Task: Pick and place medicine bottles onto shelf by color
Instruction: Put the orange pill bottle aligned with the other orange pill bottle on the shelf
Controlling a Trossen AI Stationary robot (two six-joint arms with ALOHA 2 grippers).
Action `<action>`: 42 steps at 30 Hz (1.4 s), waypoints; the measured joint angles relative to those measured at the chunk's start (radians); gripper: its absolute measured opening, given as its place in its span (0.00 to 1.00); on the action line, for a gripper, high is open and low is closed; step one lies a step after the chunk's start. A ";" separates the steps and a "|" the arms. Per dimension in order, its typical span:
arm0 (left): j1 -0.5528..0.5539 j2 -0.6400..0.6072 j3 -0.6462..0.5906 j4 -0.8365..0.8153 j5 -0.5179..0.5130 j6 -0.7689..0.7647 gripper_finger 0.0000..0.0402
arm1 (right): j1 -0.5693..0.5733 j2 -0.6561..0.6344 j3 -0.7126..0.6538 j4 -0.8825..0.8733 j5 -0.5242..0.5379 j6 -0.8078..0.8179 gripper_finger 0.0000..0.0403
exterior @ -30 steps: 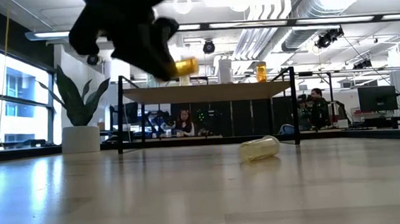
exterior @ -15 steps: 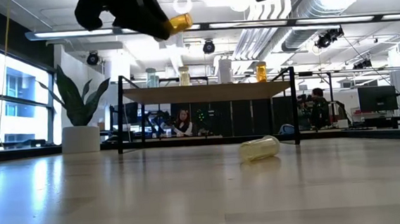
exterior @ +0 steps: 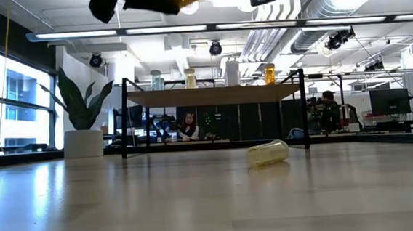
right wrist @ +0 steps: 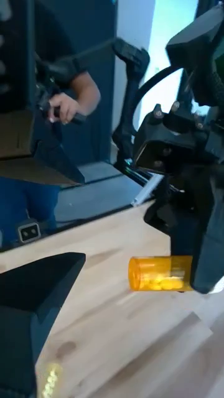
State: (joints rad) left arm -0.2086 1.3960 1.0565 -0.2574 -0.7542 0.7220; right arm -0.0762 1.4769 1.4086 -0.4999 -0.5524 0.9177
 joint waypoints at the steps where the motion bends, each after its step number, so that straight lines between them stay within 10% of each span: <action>1: -0.004 0.000 0.000 0.023 -0.014 0.023 0.26 | -0.007 0.000 0.000 0.000 -0.022 0.000 0.44; 12: -0.031 0.000 0.000 0.189 -0.041 0.248 0.26 | -0.038 0.000 0.000 0.004 -0.160 0.119 0.44; 42: -0.025 0.001 0.000 0.391 0.065 0.548 0.26 | -0.030 0.013 0.000 0.114 -0.097 0.332 0.44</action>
State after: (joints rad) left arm -0.2340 1.3968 1.0565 0.1341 -0.6888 1.2705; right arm -0.1067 1.4902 1.4086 -0.3860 -0.6492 1.2495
